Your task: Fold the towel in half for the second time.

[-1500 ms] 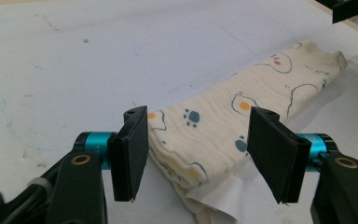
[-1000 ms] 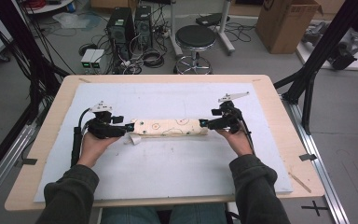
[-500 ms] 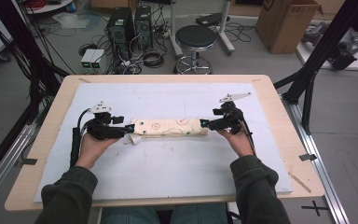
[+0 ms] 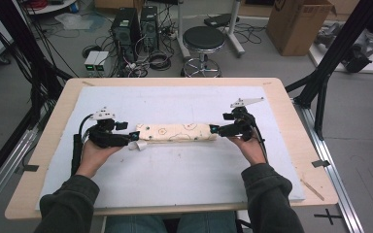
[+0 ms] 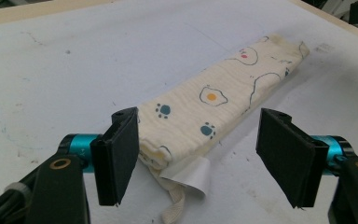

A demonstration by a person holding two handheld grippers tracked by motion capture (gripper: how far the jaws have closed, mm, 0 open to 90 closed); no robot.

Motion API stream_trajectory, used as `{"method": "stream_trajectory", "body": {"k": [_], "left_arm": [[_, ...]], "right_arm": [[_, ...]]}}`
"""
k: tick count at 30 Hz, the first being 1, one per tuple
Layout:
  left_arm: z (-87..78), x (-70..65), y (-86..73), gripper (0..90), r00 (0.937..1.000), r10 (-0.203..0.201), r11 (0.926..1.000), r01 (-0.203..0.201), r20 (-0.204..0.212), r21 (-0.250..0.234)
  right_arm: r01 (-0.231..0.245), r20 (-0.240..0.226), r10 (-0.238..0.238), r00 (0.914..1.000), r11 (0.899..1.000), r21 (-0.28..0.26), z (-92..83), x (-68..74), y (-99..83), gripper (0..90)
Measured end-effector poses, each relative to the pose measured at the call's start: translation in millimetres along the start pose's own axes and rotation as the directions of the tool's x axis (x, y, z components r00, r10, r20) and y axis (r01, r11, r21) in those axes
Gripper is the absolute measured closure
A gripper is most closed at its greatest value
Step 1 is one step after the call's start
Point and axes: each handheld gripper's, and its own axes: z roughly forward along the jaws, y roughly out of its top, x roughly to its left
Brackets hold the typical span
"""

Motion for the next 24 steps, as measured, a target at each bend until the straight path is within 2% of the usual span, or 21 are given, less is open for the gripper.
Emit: {"method": "stream_trajectory", "body": {"k": [24], "left_arm": [[-17.1,-12.6,-4.4,20.8,0.9990,0.034,0.9994,-0.034,0.029,-0.007]], "right_arm": [[0.037,0.003,-0.037,0.9993,0.998,-0.042,-15.4,13.8,-1.5,12.4]]}}
